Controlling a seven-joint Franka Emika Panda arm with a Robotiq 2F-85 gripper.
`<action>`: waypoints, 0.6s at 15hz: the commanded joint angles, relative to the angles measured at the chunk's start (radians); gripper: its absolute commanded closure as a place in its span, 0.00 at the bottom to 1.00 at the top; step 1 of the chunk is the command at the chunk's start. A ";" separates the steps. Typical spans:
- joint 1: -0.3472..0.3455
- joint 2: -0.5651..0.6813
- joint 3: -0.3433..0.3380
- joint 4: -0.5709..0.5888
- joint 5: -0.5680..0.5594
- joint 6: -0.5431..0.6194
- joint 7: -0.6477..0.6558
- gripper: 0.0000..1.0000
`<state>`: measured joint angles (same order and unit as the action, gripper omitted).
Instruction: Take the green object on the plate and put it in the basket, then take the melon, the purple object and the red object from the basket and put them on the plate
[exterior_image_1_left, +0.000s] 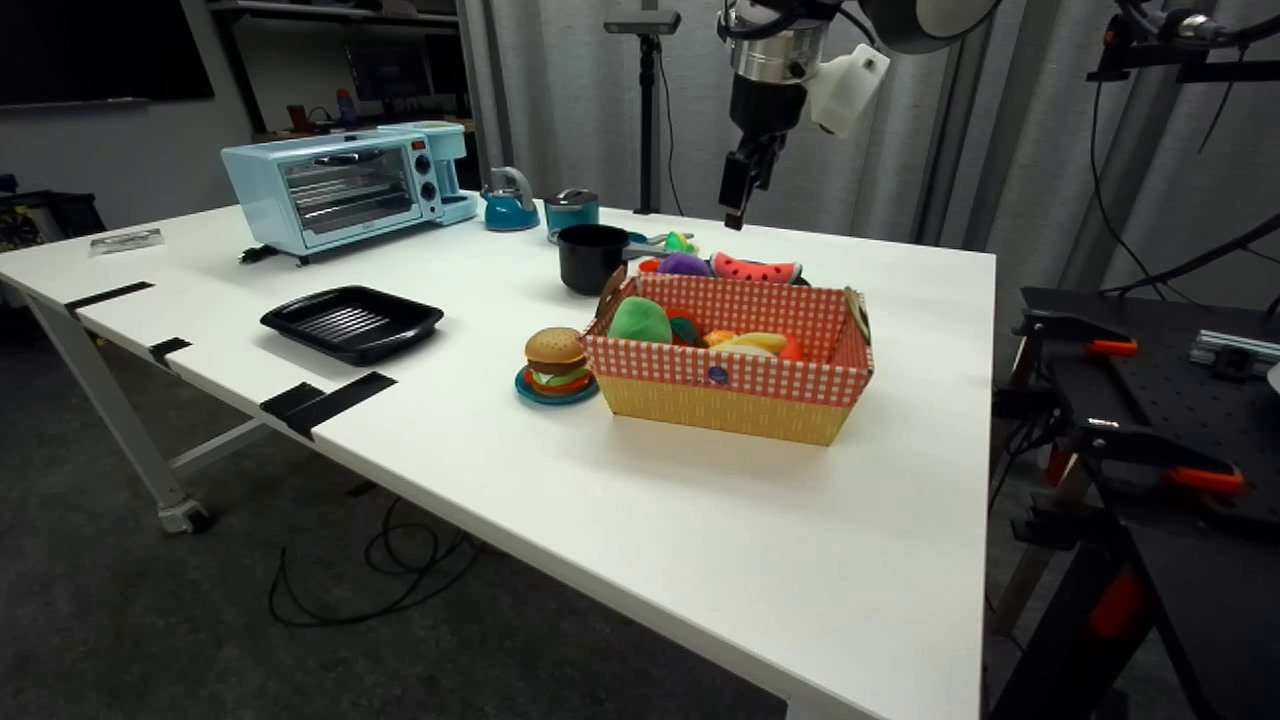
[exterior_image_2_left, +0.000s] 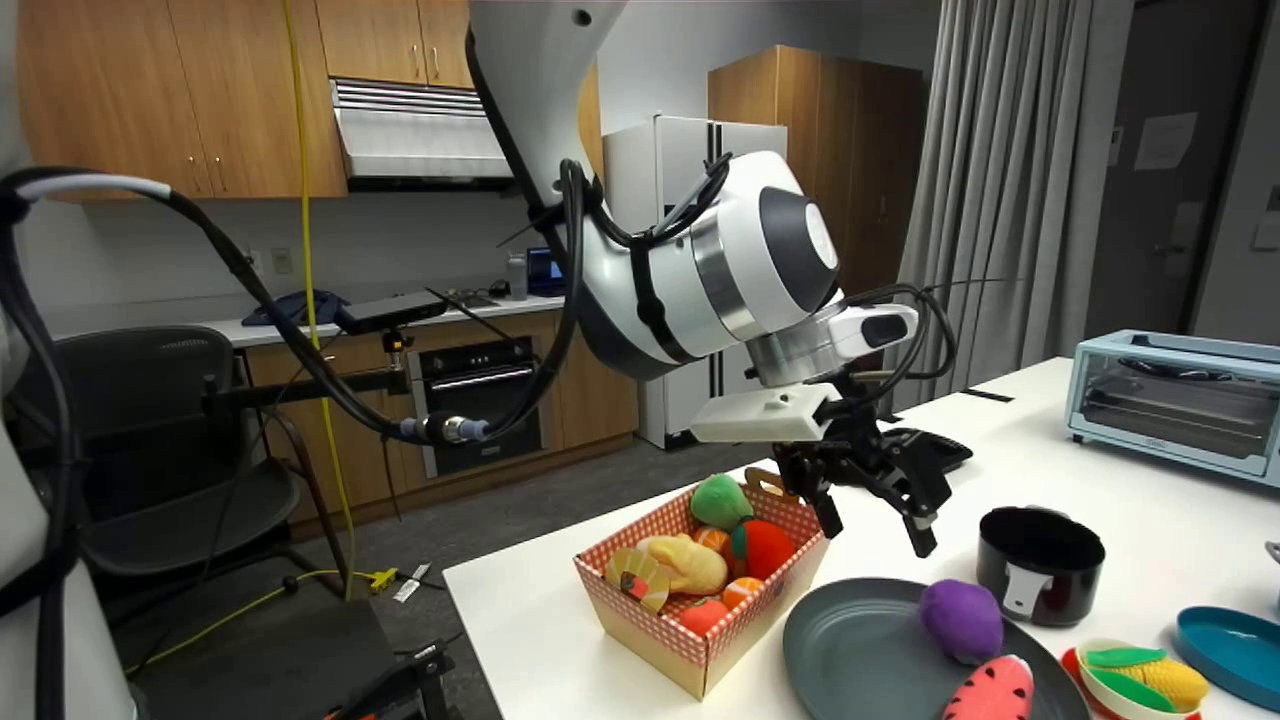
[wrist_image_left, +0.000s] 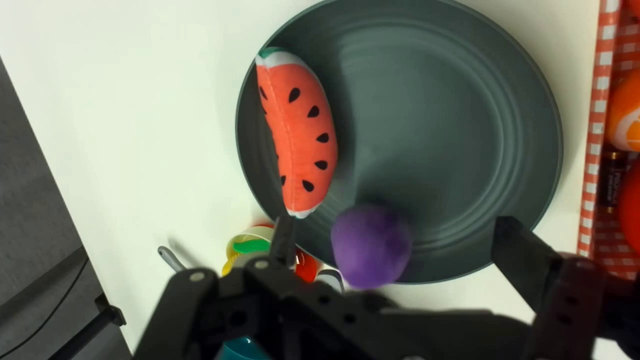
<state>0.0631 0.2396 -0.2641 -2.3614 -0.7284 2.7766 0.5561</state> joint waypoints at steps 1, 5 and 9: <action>0.000 -0.037 0.012 -0.032 0.011 0.000 -0.018 0.00; -0.006 -0.066 0.065 -0.058 0.069 -0.030 -0.051 0.00; 0.002 -0.095 0.131 -0.089 0.194 -0.085 -0.117 0.00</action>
<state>0.0633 0.2010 -0.1746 -2.4093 -0.6230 2.7454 0.5026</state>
